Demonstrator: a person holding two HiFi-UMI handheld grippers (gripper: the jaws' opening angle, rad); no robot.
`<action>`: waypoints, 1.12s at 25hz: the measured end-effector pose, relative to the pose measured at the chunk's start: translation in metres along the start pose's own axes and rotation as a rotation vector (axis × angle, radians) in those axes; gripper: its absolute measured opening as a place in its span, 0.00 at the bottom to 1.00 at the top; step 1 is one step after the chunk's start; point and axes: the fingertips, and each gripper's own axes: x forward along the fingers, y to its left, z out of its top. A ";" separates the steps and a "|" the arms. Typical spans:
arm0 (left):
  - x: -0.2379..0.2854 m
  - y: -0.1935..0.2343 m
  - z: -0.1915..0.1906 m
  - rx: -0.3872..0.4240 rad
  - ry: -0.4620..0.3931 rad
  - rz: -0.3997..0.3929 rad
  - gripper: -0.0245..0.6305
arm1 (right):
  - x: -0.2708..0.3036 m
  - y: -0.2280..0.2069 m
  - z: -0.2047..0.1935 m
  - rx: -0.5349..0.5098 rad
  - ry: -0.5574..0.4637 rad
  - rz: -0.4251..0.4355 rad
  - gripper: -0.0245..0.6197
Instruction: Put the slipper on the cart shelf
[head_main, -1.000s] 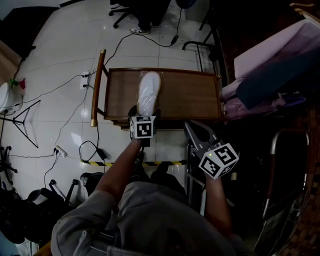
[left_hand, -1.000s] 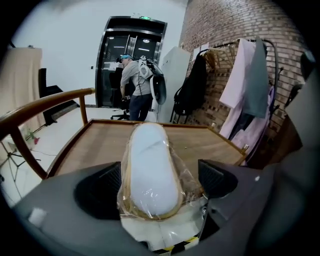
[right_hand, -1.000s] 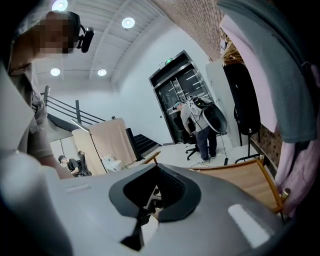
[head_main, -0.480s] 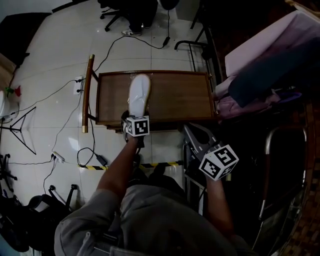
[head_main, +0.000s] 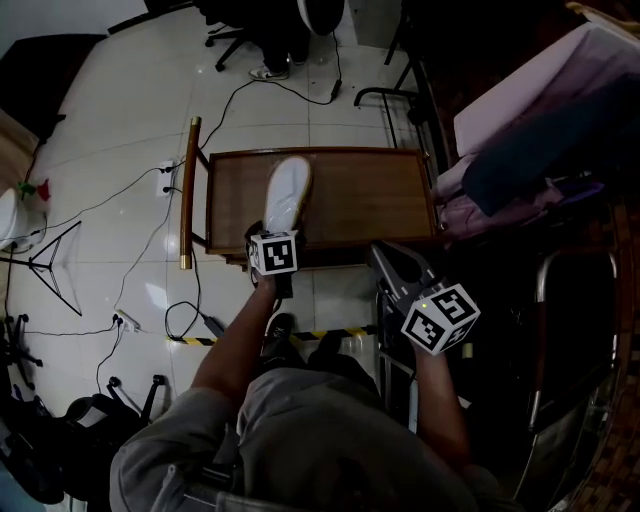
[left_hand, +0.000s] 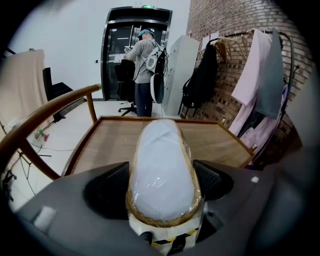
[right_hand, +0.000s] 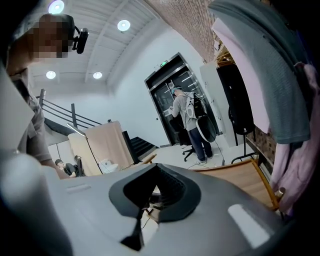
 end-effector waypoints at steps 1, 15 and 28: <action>-0.007 0.001 0.005 0.001 -0.013 -0.008 0.66 | 0.001 0.002 0.002 -0.001 -0.006 -0.001 0.04; -0.100 -0.004 0.082 0.073 -0.228 -0.176 0.65 | 0.009 0.045 0.024 -0.028 -0.094 -0.058 0.04; -0.159 -0.092 0.099 0.201 -0.256 -0.585 0.65 | -0.064 0.057 0.006 0.030 -0.224 -0.384 0.04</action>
